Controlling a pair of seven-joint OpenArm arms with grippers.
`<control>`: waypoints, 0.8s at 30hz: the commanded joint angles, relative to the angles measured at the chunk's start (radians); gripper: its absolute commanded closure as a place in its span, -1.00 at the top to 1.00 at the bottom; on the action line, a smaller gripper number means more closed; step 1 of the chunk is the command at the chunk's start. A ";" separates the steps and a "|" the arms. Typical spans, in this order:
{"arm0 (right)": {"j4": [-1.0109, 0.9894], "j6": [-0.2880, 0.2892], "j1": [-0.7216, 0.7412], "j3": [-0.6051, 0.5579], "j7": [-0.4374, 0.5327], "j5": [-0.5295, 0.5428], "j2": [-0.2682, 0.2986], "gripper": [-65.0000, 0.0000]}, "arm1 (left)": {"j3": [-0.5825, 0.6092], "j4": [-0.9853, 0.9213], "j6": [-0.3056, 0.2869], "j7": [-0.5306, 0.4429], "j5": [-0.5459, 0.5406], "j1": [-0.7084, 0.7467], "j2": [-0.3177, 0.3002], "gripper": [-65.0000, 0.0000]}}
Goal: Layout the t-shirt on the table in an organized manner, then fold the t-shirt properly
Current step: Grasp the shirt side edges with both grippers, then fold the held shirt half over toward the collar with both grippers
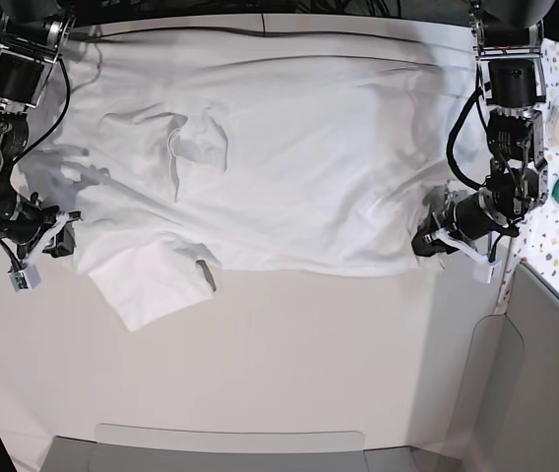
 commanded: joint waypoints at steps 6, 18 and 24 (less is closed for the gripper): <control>0.189 0.002 -0.054 0.007 0.018 0.011 0.020 -1.00 | -0.005 0.178 -0.006 -0.019 -0.013 0.058 -0.056 -1.00; 0.317 0.002 -0.211 0.030 0.018 0.011 0.066 -1.00 | -0.204 0.413 -0.006 -0.005 -0.013 0.289 -0.088 -1.00; 0.347 0.002 -0.306 0.097 0.018 0.011 0.080 -1.00 | -0.263 0.450 -0.006 0.091 -0.012 0.347 -0.085 -1.00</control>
